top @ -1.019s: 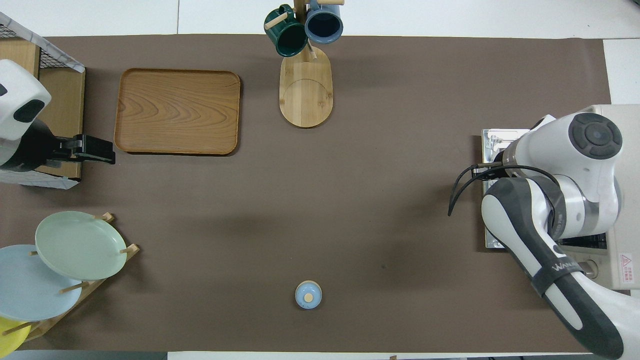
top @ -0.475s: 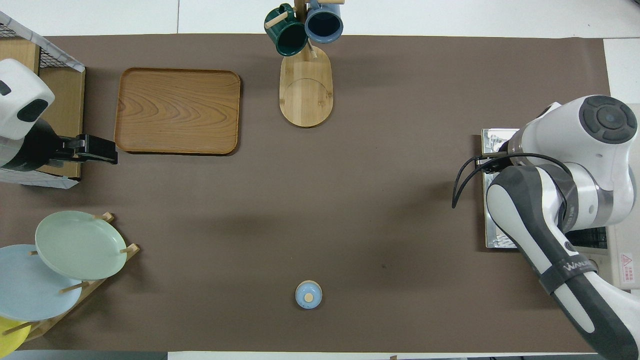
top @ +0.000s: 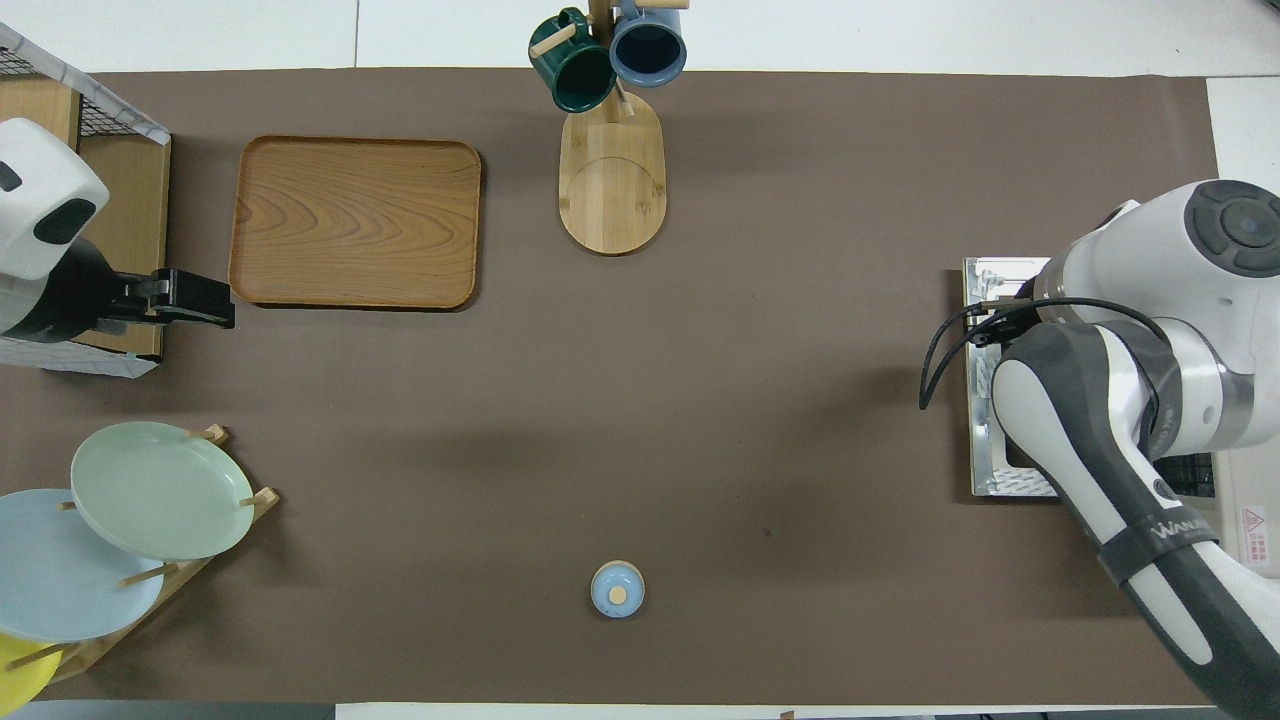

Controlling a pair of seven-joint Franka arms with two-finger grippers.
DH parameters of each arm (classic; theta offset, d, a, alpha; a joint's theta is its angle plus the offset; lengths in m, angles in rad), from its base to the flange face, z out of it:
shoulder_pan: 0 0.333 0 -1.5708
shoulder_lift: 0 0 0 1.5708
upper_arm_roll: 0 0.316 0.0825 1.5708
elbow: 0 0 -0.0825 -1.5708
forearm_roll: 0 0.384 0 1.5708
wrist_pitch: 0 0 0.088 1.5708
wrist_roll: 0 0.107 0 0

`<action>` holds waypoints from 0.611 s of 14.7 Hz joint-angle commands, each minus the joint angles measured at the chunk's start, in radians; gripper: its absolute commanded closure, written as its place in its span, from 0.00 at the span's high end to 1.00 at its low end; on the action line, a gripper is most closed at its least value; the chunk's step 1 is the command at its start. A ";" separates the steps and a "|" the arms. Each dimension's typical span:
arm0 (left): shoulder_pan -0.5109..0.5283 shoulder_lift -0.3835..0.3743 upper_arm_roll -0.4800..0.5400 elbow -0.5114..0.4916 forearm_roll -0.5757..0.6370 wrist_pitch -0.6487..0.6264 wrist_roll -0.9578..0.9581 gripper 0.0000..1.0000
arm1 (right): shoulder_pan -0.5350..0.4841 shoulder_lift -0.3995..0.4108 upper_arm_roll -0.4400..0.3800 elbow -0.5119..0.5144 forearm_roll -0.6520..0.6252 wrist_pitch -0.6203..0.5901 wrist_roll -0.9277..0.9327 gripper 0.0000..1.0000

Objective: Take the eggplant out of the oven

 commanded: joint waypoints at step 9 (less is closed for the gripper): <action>0.004 -0.019 0.001 -0.024 -0.011 0.017 0.007 1.00 | -0.057 -0.049 0.012 -0.102 0.007 0.008 -0.001 0.28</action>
